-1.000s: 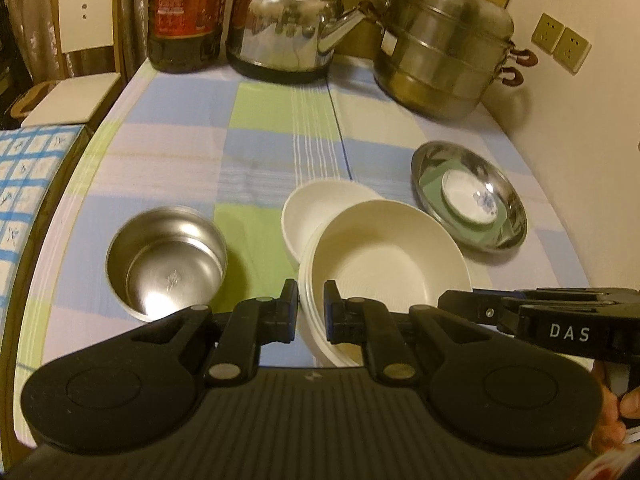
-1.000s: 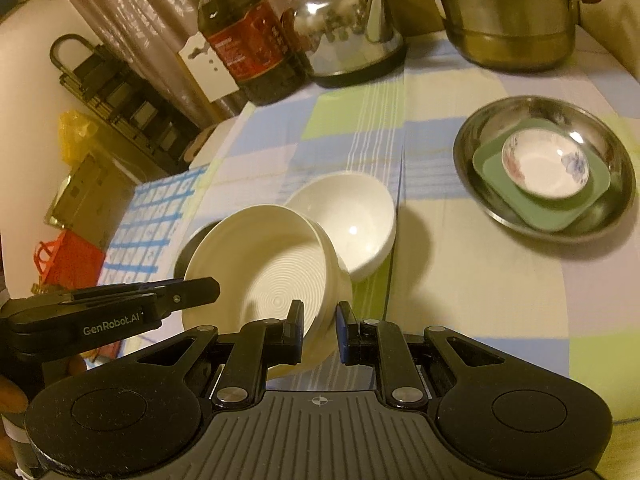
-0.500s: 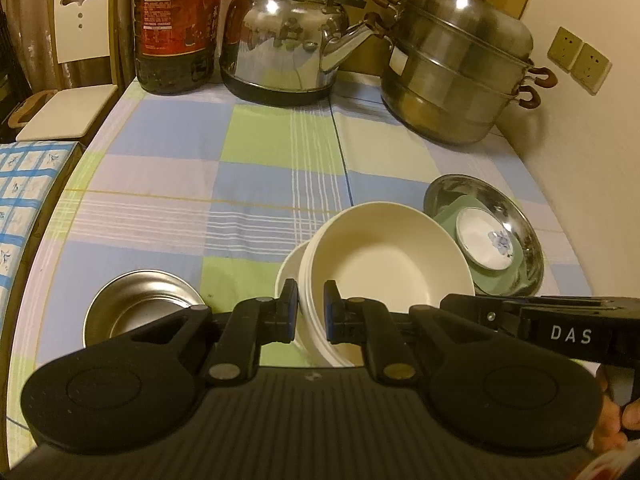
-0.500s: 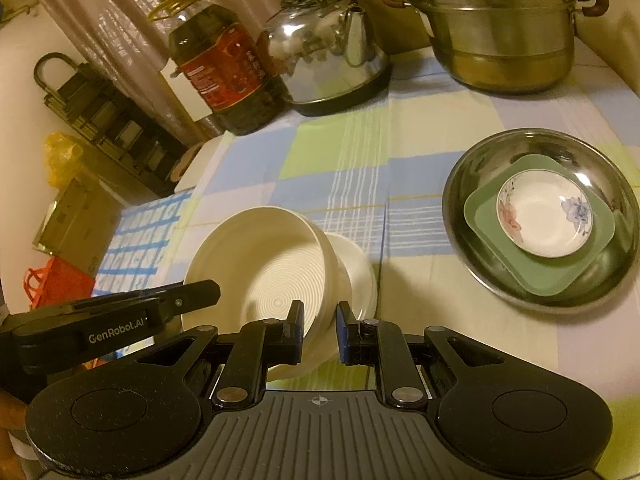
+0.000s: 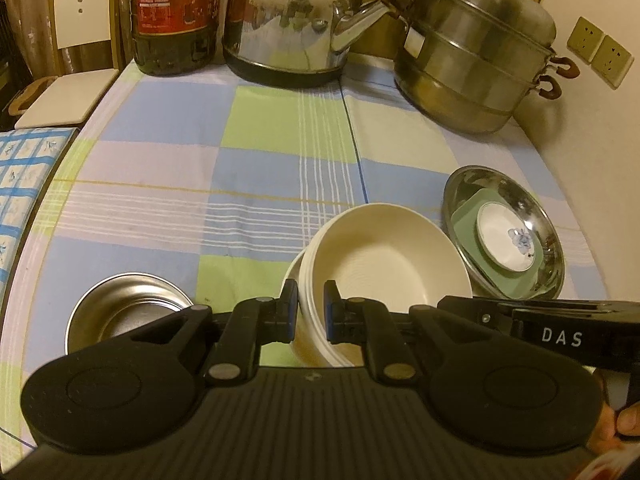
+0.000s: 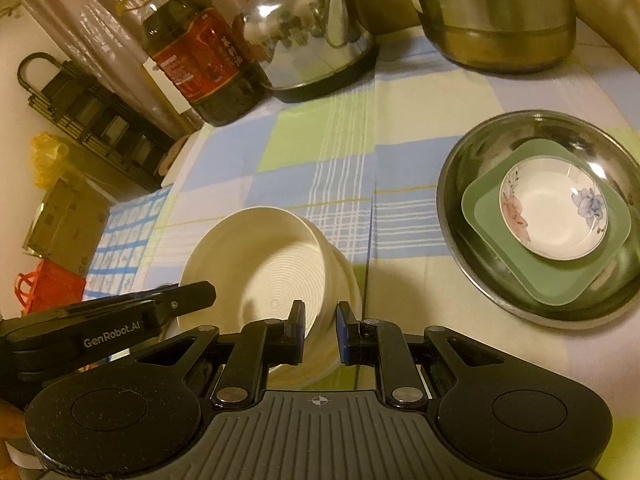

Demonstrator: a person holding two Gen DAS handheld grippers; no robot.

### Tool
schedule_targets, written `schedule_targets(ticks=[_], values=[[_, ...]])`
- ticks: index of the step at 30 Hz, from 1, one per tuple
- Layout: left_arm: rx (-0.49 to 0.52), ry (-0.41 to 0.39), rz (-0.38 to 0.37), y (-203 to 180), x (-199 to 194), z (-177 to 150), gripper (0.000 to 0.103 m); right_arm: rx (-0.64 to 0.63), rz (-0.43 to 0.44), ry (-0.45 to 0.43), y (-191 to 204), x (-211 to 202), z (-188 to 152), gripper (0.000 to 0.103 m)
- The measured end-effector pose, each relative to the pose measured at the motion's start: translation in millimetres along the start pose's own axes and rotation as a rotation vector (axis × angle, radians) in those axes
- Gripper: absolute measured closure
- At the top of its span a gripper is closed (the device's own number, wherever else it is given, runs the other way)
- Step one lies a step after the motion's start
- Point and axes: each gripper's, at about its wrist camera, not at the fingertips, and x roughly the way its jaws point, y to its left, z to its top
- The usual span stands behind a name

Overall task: Organize plates and bowls
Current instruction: 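Carry the cream bowl onto the white floral bowl and release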

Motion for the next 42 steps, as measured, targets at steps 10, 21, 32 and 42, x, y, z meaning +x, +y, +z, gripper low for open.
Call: schedule_targets(ticks=[10,21,32,42], values=[[-0.009,0.032,0.007,4,11,-1,0.092,0.011,0.003,0.028,-4,10,3,0.086],[-0.029,0.047,0.000,3,12,1,0.086,0.021,-0.005,0.039,-7,11,7,0.085],[-0.027,0.011,0.005,1,-5,0,0.084,0.006,-0.009,-0.015,-6,-6,7,0.062],[-0.014,-0.045,0.019,0,-45,-6,0.083,-0.021,0.013,-0.075,-8,-42,0,0.049]])
